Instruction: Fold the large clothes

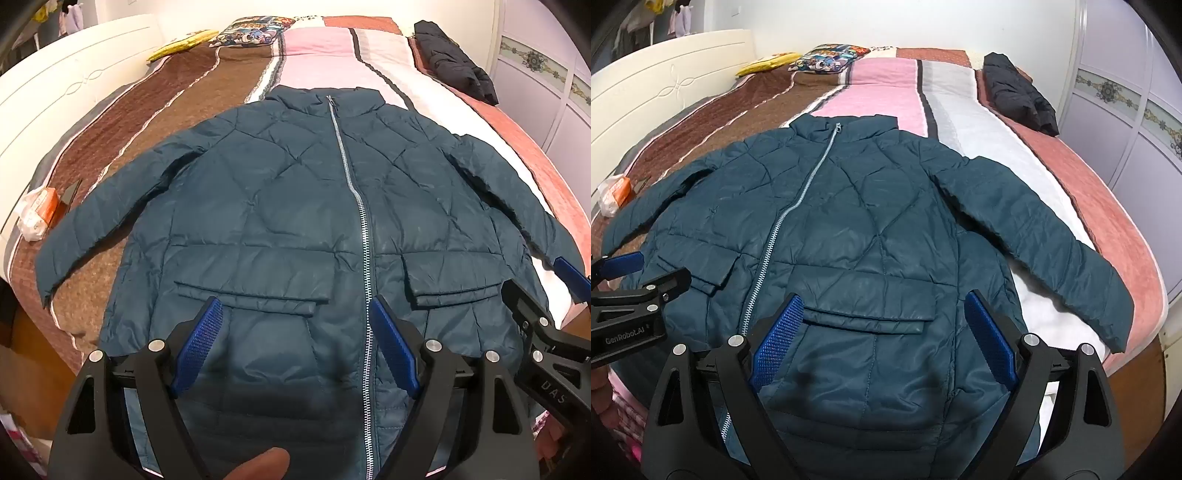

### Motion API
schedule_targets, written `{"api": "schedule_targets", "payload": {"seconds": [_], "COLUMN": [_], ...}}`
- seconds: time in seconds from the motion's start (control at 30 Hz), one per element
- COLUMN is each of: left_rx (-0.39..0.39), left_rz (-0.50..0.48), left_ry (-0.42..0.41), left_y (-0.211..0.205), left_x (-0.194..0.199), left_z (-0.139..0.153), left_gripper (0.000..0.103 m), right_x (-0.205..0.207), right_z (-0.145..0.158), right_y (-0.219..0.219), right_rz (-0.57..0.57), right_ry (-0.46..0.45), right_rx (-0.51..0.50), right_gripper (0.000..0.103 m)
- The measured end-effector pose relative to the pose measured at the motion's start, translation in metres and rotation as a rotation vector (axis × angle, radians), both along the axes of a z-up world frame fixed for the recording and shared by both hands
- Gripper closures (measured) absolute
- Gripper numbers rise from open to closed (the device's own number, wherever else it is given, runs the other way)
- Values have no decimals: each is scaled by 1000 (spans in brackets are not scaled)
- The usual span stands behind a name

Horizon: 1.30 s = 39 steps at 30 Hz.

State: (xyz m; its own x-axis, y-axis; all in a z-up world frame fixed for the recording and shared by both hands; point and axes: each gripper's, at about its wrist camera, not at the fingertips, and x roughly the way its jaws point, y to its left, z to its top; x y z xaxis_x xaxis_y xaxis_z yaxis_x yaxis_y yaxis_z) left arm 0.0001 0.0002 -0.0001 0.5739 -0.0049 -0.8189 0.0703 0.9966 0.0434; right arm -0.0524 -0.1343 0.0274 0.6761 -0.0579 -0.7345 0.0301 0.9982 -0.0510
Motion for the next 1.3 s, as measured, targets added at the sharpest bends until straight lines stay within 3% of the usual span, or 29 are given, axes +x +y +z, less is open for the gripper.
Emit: {"api": "schedule_targets", "payload": {"seconds": [1.3], "left_rx": [-5], "left_rz": [-6], "left_ry": [30], "left_y": [-1], "left_x": [-1], "left_z": [-3], "left_gripper": [24], "right_x": [0], "right_z": [-1], "right_y": [-3], "right_rz": [-17], "right_ry": [6], "right_rx": [18], "right_gripper": [14]}}
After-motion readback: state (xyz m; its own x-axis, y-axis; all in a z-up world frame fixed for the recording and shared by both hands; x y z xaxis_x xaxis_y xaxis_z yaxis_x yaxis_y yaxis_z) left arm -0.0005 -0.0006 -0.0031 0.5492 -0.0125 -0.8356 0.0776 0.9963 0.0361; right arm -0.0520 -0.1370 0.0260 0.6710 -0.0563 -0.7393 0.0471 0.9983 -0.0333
